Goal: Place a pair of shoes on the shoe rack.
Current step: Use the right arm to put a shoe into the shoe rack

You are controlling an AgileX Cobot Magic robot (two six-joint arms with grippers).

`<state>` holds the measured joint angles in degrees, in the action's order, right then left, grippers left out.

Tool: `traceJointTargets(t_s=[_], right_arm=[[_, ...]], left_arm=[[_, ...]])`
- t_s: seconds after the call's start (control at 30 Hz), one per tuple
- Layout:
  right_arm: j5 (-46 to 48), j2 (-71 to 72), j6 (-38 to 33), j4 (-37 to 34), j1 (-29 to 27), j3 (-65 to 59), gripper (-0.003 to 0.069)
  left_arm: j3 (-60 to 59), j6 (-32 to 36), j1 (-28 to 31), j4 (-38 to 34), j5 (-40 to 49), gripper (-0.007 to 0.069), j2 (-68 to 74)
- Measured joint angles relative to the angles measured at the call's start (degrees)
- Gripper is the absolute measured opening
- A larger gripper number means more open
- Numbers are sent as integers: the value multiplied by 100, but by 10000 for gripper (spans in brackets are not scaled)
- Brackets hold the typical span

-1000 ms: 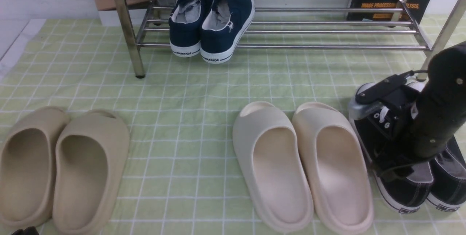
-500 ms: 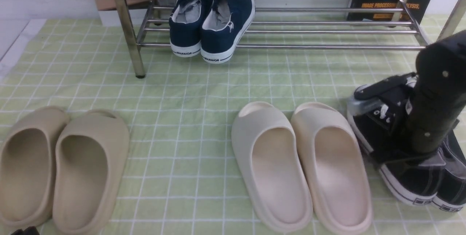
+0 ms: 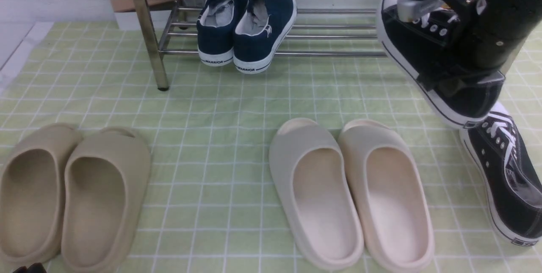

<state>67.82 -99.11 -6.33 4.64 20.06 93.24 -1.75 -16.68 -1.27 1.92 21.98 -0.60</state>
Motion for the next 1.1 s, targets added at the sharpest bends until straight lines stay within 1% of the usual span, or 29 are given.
traceJointTargets(t_s=[0.27, 0.6, 0.77, 0.9, 1.1], right_arm=[[51, -1324, 0, 327, 0, 1208, 15], [-121, -2336, 0, 475, -61, 2476, 15], [-378, -2574, 75, 461, -221, 2731, 15], [-846, -2772, 346, 288, -404, 2806, 15], [-1353, -2865, 439, 21, -461, 2817, 15]], left_arm=[[0, 0, 0, 0, 0, 135, 0], [0, 0, 0, 0, 0, 148, 0], [0, 0, 0, 0, 0, 153, 0], [0, 0, 0, 0, 0, 155, 0], [0, 0, 0, 0, 0, 158, 0]])
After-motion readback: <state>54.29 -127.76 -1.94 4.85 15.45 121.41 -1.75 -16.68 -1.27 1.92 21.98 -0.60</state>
